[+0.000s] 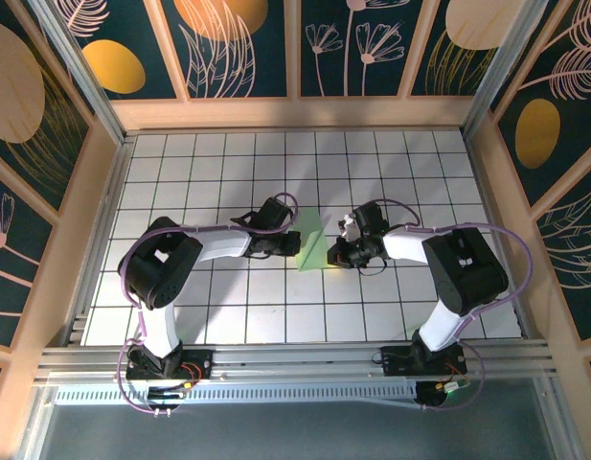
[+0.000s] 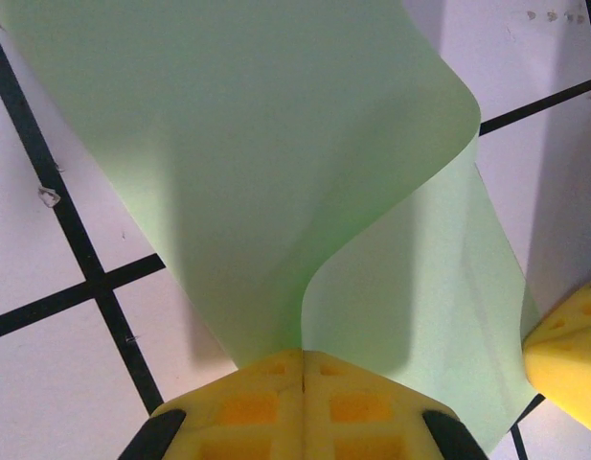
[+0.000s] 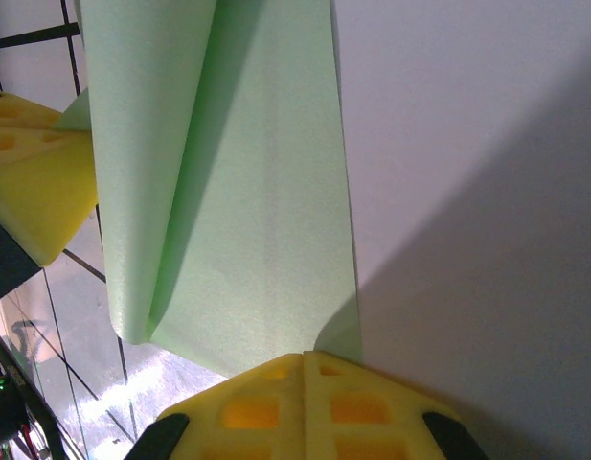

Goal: Fold a paper plane with a square sheet of paper (fold left side to right side)
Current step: Fold the triangle a second time at the center of the table.

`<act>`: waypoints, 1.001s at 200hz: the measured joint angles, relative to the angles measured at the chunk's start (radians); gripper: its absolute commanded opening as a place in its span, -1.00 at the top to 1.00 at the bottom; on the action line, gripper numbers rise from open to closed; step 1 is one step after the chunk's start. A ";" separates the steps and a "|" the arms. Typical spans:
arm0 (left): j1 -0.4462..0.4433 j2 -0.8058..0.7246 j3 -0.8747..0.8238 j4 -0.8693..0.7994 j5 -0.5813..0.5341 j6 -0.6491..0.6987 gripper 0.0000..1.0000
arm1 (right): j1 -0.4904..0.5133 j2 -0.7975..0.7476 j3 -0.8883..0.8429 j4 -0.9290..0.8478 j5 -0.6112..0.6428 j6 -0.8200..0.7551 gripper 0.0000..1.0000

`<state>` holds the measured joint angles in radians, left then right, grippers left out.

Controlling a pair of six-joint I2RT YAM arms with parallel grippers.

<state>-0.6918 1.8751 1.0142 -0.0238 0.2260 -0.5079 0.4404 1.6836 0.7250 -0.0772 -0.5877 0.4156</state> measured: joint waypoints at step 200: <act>0.006 0.011 0.014 -0.003 -0.029 0.004 1.00 | 0.001 0.016 0.014 -0.003 -0.011 -0.018 1.00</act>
<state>-0.6861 1.8862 1.0279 -0.0273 0.1970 -0.5041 0.4412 1.6993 0.7391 -0.0799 -0.5987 0.3981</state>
